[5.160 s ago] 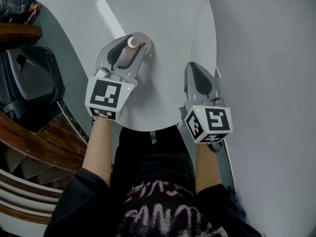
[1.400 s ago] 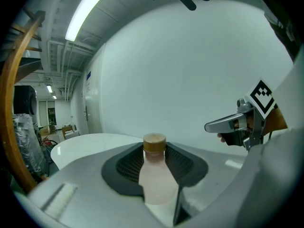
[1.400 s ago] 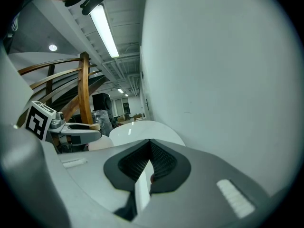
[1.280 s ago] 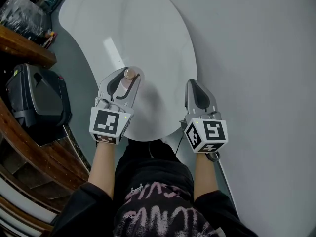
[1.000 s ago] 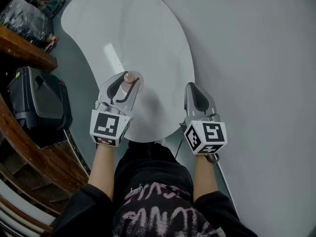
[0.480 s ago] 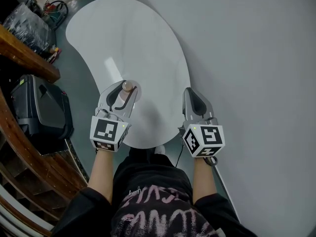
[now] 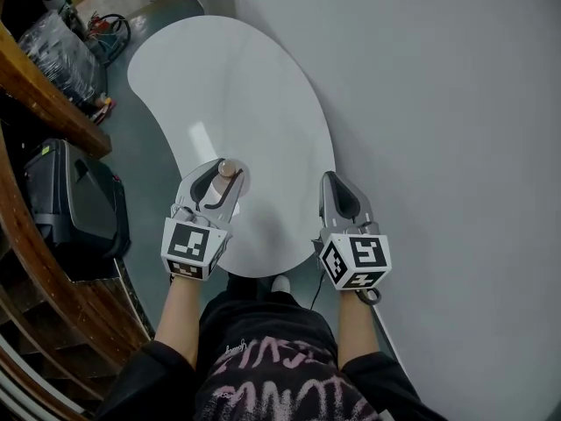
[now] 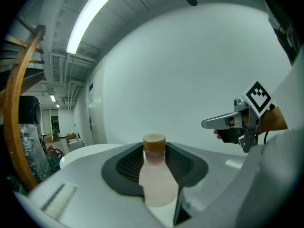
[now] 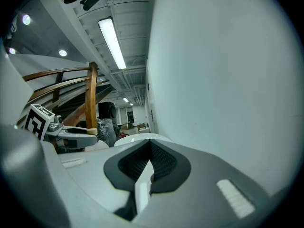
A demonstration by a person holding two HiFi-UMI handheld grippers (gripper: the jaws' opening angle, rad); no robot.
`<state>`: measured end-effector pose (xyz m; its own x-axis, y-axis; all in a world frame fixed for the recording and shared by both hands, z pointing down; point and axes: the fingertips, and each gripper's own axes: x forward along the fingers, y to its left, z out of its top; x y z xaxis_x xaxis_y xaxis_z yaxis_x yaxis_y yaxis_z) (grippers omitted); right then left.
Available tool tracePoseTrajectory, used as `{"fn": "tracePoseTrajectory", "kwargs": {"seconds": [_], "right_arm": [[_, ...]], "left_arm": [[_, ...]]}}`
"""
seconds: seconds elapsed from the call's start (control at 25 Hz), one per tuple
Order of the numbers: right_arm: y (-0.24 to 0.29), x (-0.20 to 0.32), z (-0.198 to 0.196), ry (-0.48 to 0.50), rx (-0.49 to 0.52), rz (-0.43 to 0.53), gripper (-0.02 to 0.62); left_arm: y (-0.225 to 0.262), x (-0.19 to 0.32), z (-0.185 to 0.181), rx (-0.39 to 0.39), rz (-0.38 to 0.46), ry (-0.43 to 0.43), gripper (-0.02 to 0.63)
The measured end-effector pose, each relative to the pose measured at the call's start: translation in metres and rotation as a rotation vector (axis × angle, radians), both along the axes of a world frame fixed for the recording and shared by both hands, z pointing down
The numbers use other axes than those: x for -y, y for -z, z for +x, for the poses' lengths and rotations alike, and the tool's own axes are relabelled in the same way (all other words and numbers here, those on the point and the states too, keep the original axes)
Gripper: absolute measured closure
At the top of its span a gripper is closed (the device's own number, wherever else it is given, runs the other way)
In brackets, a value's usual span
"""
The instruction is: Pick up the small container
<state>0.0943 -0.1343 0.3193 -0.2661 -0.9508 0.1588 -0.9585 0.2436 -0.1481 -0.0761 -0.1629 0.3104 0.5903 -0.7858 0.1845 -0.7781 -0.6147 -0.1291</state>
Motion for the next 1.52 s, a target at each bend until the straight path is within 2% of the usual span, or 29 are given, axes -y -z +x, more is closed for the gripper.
{"fn": "tracePoseTrajectory", "kwargs": {"seconds": [0.68,1.52], "right_arm": [[0.022,-0.008,0.012,-0.006,-0.031,0.048,0.574],[0.034,-0.015,-0.011,0.061,-0.065,0.084,0.575]], "left_arm": [[0.021,-0.006,0.009,-0.022,0.041,-0.004,0.463],[0.041,-0.024,-0.011,-0.038,0.088,0.059,0.463]]}}
